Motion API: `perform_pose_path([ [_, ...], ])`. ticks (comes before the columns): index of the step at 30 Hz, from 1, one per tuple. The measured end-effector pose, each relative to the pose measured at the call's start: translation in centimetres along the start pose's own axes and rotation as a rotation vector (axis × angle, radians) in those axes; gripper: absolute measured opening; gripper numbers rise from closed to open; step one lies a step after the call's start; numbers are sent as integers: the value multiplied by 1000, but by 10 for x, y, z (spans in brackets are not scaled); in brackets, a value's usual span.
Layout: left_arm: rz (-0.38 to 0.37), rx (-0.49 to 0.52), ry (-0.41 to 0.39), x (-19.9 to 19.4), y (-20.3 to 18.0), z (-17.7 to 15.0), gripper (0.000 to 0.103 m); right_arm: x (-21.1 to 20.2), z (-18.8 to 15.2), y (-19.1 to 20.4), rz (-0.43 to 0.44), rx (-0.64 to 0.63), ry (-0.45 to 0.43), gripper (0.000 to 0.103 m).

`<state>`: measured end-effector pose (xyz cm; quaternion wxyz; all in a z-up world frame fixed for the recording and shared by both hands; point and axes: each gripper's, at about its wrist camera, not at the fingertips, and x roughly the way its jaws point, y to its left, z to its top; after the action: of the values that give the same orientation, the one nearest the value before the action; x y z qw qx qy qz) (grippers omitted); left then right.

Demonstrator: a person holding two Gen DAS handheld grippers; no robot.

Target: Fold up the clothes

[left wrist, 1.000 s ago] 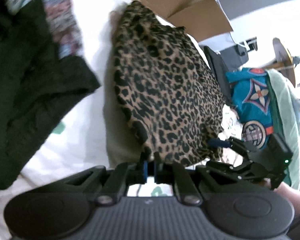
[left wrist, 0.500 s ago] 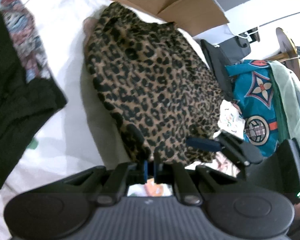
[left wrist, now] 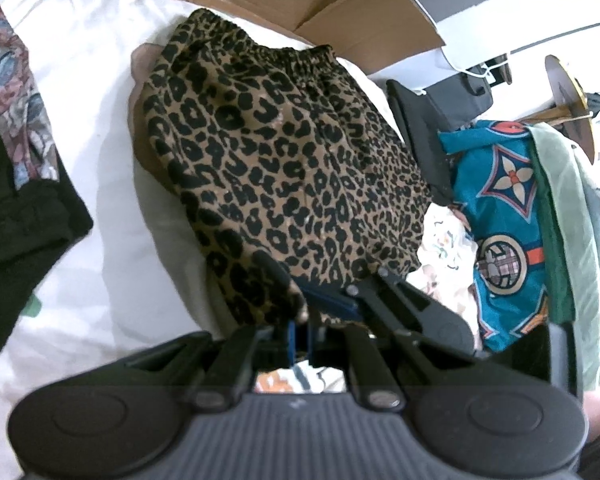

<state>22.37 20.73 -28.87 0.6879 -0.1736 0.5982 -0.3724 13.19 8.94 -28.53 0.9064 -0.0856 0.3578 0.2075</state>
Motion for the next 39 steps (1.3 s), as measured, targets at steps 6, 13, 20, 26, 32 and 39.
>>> perform_pose_path([
  [6,-36,-14,-5,1,2,4,5,12,1,5,-71,-3,31,62],
  [13,-68,-24,-10,-1,2,5,6,25,3,9,-156,-21,56,41],
  [20,-108,-35,1,-11,12,9,34,32,1,0,-194,19,78,2],
  [26,-50,19,-30,-29,31,23,56,35,-1,-3,-187,28,114,1],
  [32,5,-12,-31,-26,62,33,57,29,12,-16,-179,92,182,1],
  [39,60,-26,-46,-18,72,38,56,6,28,-35,-170,139,154,1],
])
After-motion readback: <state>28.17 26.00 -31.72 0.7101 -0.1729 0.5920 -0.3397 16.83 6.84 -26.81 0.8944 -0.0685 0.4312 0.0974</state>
